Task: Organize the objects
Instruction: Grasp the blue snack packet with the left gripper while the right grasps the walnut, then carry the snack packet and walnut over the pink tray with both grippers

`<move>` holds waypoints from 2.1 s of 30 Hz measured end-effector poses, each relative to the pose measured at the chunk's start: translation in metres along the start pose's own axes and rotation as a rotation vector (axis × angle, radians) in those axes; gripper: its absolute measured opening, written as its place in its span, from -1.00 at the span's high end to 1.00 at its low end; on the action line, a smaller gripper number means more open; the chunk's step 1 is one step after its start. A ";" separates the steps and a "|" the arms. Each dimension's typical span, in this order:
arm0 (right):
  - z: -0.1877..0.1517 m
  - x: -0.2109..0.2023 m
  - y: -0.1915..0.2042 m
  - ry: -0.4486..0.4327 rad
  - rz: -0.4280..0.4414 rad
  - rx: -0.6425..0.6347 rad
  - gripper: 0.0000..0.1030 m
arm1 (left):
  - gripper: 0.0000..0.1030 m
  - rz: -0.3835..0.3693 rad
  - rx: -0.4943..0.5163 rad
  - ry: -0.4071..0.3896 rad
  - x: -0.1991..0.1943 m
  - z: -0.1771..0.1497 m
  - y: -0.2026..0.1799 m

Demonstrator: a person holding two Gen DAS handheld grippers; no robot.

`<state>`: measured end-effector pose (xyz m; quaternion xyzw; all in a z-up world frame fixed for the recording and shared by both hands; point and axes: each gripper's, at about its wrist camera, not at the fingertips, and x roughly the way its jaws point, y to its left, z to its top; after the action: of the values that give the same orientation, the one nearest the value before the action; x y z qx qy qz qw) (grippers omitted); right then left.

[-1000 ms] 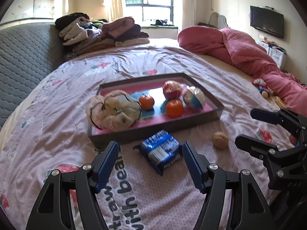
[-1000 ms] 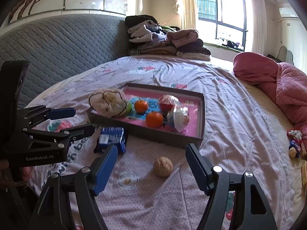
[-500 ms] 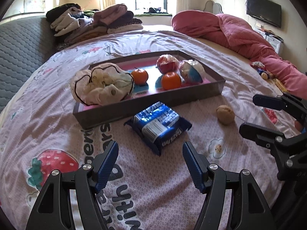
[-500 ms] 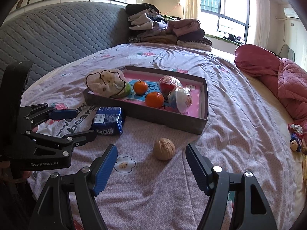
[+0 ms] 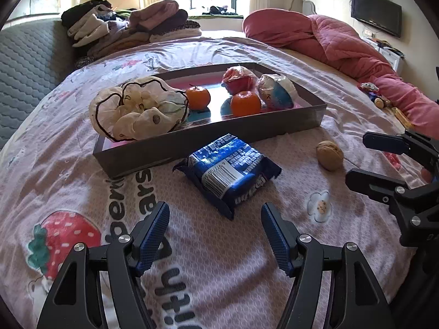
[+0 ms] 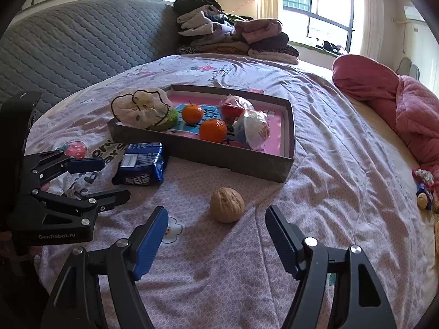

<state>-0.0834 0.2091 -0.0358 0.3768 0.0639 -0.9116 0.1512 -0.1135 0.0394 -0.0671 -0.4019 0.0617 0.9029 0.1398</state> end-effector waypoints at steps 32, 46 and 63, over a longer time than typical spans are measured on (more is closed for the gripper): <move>0.007 0.045 -0.015 0.061 -0.016 0.043 0.07 | -0.37 -0.144 0.003 -0.007 0.048 0.040 -0.001; 0.007 0.045 -0.015 0.054 0.013 0.051 0.35 | -0.10 -0.139 0.014 -0.016 0.043 0.040 -0.004; 0.025 0.011 -0.003 -0.091 0.054 0.016 0.35 | -0.10 -0.070 0.009 -0.130 -0.017 0.046 -0.001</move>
<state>-0.1084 0.2034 -0.0261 0.3378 0.0393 -0.9239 0.1753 -0.1346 0.0476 -0.0240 -0.3436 0.0422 0.9213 0.1768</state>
